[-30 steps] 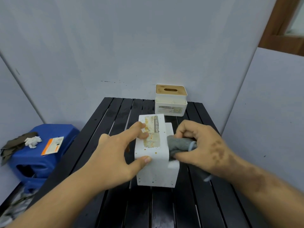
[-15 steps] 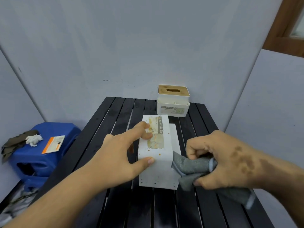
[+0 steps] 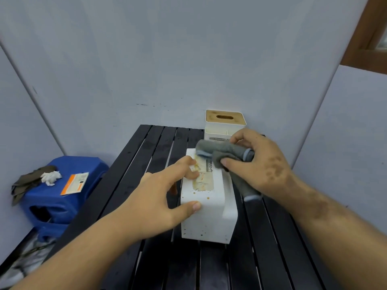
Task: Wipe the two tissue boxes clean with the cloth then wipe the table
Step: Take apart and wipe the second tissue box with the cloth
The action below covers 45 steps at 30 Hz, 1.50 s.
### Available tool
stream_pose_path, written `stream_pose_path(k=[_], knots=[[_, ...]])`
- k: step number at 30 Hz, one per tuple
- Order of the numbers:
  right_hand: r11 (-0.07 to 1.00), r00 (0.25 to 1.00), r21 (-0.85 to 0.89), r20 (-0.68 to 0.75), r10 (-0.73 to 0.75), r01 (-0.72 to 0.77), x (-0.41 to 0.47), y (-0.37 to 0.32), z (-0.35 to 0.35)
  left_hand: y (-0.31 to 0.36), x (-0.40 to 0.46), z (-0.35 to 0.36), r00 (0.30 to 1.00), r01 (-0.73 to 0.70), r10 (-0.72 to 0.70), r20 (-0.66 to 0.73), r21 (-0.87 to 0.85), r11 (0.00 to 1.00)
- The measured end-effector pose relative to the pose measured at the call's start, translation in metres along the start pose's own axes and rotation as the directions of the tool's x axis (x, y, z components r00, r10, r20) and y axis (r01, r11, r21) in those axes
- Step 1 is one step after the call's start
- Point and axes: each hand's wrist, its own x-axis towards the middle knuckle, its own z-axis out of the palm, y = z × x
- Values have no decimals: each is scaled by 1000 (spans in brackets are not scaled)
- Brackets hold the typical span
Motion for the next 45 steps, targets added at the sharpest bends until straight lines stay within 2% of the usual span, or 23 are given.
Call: stream_pose_path(k=[2, 5, 8, 11, 14, 16, 19, 21, 26, 28, 31, 33, 35, 37, 39, 41, 42, 45], knots=[[999, 999, 0, -38, 39, -39, 7, 4, 5, -3, -1, 1, 1000, 15, -15, -3, -5, 1000], [998, 1000, -65, 10, -25, 26, -1, 0, 11, -4, -3, -3, 1000, 3, -3, -14, 2, 1000], [998, 997, -41, 56, -45, 48, -11, -1, 2, -8, -8, -6, 999, 13, -13, -51, -1, 1000], [999, 994, -41, 109, -29, 33, -14, 3, -12, -11, -18, 3, 981, 113, -124, -146, -80, 990], [995, 999, -84, 23, -47, 48, -14, 6, -15, 0, -28, 27, 925, 239, -286, -249, -204, 949], [985, 992, -119, 31, -122, 124, -15, 5, -9, 11, -32, 45, 890, 281, -366, -272, -304, 910], [932, 940, -191, 212, -267, 308, -21, -3, 7, 15, -29, 62, 843, 282, -407, -352, -354, 891], [889, 897, -216, 282, -339, 404, -20, -7, 10, 12, -25, 64, 825, 270, -417, -381, -382, 884], [866, 941, -373, 196, -276, 332, -3, -8, 6, 4, -20, 64, 798, 240, -464, -385, -502, 831], [853, 924, -378, 269, -272, 361, -10, -20, 12, 6, -19, 64, 792, 221, -473, -385, -542, 811], [842, 839, -282, 449, -308, 460, -27, -42, 19, 7, -17, 64, 794, 198, -470, -386, -567, 799], [863, 865, -270, 401, -303, 428, -17, -35, 16, 9, -15, 63, 798, 199, -475, -372, -581, 789], [884, 925, -326, 293, -243, 336, -2, -19, 12, 10, -13, 61, 803, 214, -487, -343, -597, 773], [876, 945, -382, 252, -207, 294, 1, -15, 15, 10, -13, 62, 813, 215, -485, -323, -607, 765], [852, 907, -359, 323, -269, 381, -10, -26, 24, 10, -12, 61, 822, 207, -473, -318, -608, 767], [796, 820, -300, 430, -379, 526, -23, -37, 31, 10, -13, 61, 829, 204, -464, -312, -604, 771], [787, 809, -298, 440, -389, 540, -21, -36, 30, 10, -13, 61, 831, 206, -464, -307, -606, 769], [824, 880, -349, 341, -331, 446, -4, -21, 15, 13, -14, 59, 837, 211, -465, -288, -615, 760]])
